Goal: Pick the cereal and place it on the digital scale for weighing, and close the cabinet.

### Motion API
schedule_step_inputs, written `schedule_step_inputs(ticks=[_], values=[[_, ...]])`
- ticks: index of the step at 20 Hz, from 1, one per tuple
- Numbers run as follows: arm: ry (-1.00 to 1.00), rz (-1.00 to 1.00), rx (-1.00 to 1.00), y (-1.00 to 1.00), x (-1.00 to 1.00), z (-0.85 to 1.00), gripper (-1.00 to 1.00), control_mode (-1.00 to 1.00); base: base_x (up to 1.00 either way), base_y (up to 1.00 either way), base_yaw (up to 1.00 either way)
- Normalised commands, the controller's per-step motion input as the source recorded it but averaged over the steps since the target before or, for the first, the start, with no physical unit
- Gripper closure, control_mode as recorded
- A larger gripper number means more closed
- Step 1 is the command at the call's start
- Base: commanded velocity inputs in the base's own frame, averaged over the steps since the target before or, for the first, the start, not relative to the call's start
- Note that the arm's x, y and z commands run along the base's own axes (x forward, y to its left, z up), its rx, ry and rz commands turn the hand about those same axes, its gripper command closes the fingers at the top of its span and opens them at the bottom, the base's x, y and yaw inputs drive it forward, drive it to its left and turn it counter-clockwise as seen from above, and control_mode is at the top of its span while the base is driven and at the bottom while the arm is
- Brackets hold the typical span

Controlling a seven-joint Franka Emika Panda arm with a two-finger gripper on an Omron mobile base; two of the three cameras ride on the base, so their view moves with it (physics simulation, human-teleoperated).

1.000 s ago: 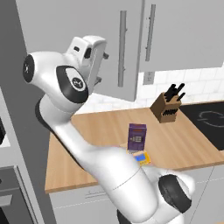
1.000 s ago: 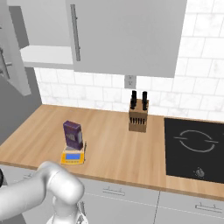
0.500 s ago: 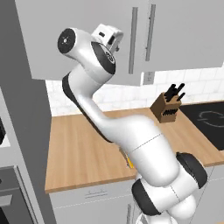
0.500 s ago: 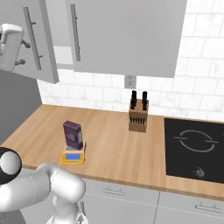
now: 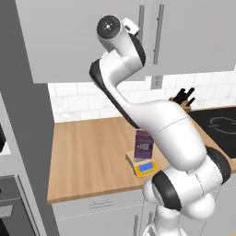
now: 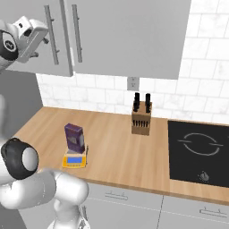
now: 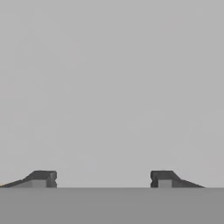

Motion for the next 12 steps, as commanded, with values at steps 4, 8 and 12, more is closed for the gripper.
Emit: schedule_step_inputs(ticks=[4,8,12], values=[[-0.26,0.21,0.14,-0.31,0.93,-0.34,-1.0,-1.0,0.0,0.0,0.0],[-0.01,0.19,0.19,-0.34,0.91,-0.04,-1.0,-1.0,0.0,0.0,0.0],[0.0,0.2,0.18,-0.39,0.69,0.0,-1.0,-1.0,0.0,0.0,0.0]])
